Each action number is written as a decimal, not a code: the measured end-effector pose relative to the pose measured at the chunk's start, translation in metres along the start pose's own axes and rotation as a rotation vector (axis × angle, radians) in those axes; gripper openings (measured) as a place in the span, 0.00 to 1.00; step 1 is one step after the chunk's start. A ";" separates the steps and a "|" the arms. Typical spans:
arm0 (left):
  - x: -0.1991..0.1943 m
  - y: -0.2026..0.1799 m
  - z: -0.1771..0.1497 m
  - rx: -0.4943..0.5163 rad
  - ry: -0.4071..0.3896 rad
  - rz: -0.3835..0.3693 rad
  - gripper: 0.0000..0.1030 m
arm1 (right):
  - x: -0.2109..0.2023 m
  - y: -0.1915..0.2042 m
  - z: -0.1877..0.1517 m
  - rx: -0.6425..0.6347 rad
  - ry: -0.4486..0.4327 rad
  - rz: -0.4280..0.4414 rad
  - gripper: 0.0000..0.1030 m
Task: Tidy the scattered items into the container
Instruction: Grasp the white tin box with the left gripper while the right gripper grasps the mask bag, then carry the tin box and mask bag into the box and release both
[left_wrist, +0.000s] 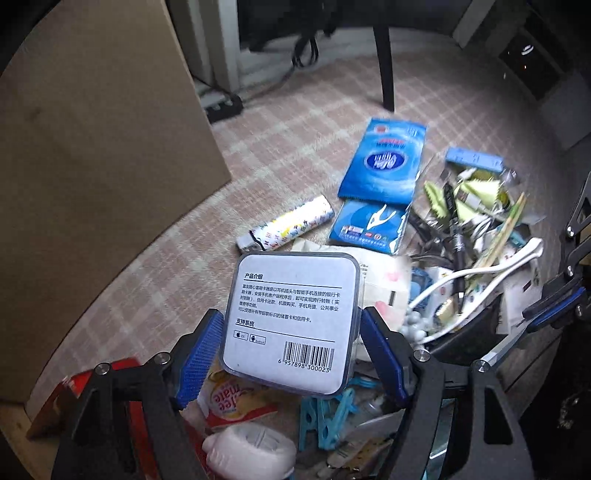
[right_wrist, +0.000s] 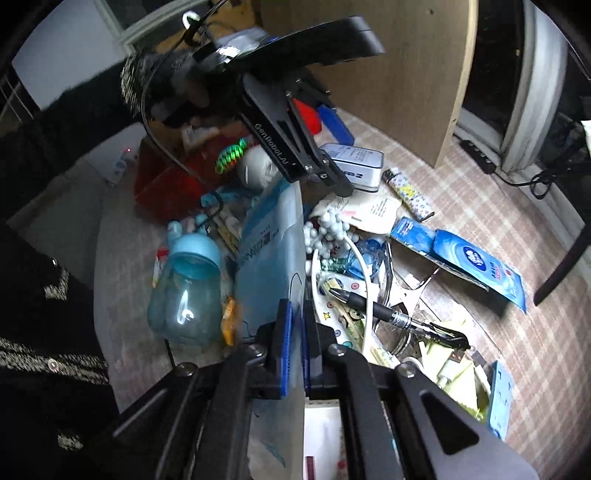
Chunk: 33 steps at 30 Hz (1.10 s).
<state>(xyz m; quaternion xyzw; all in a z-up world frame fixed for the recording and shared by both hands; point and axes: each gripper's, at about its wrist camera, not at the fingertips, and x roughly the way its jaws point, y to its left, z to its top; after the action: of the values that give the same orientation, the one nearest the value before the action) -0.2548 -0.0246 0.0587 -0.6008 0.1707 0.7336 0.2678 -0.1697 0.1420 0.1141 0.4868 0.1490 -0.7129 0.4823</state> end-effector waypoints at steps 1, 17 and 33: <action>-0.010 0.002 0.003 -0.003 -0.015 0.006 0.72 | -0.003 0.001 0.001 0.006 -0.015 -0.005 0.03; -0.140 0.053 -0.043 -0.143 -0.224 0.127 0.72 | -0.065 0.028 0.038 0.065 -0.216 -0.135 0.01; -0.236 0.107 -0.222 -0.359 -0.337 0.240 0.72 | -0.048 0.110 0.145 0.145 -0.399 -0.025 0.01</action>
<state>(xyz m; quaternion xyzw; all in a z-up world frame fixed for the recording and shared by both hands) -0.1114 -0.2810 0.2323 -0.4838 0.0609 0.8681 0.0928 -0.1554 0.0152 0.2522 0.3678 0.0050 -0.8099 0.4569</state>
